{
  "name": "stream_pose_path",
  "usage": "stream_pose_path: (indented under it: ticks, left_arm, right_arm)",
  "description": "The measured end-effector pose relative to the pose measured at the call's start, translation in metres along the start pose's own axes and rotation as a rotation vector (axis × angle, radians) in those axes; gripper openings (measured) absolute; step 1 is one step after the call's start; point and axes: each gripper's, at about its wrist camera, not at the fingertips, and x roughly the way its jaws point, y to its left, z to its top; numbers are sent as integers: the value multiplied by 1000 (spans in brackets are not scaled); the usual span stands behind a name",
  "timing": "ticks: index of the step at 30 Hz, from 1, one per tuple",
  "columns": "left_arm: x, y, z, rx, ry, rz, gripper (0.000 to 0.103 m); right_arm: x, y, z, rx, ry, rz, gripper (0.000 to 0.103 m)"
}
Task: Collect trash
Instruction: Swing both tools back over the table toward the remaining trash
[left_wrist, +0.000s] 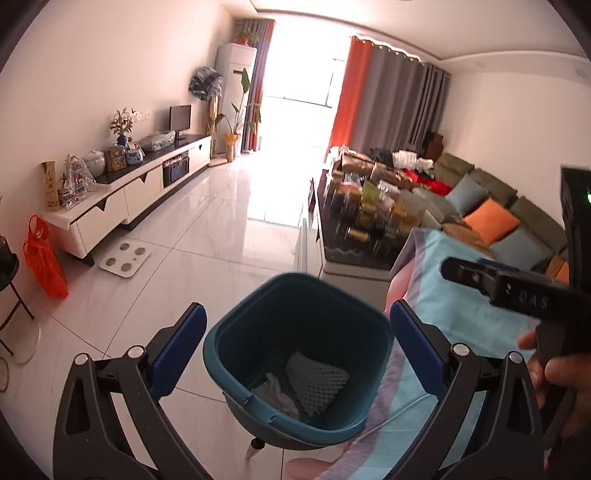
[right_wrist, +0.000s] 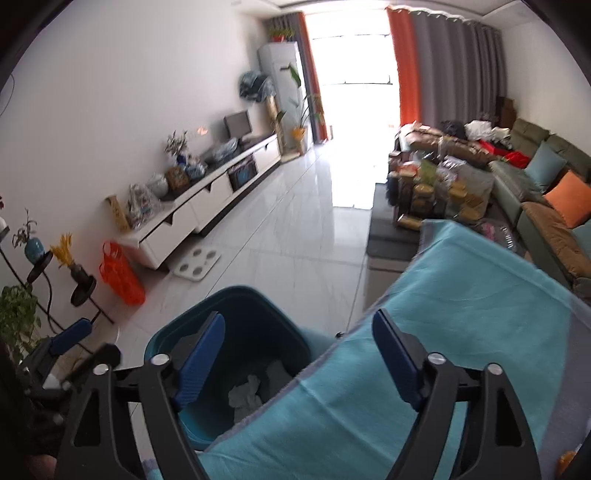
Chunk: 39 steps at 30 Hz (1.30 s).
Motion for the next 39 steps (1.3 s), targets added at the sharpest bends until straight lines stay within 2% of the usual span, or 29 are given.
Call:
stream_pose_path:
  ticks: [6,16,24,29,34,39]
  left_arm:
    - [-33,-25,9,20,-37,-41,98]
    - [-68,-91,9,86,-47,-134,98]
    - [-100,-147,-2,166,-106,-291,98]
    - [-114,-178,-15,240,-139,-381,98]
    - [-115,-201,-26,251,-113,-469,97]
    - [-111,-218,-45,301,-76,-546,98]
  right_arm:
    - [-39,-17,-5,17,-82,-52,96]
    - [-99,-65,-32,116,-173,-143,96]
    - [-157,-93,-62,157,-253,-236,96]
    - [-197,-100,-103,187,-309,-335,96]
    - [-241,-104,-148,205,-359,-488,96]
    - [-278,-115,-190,250,-357,-619,96]
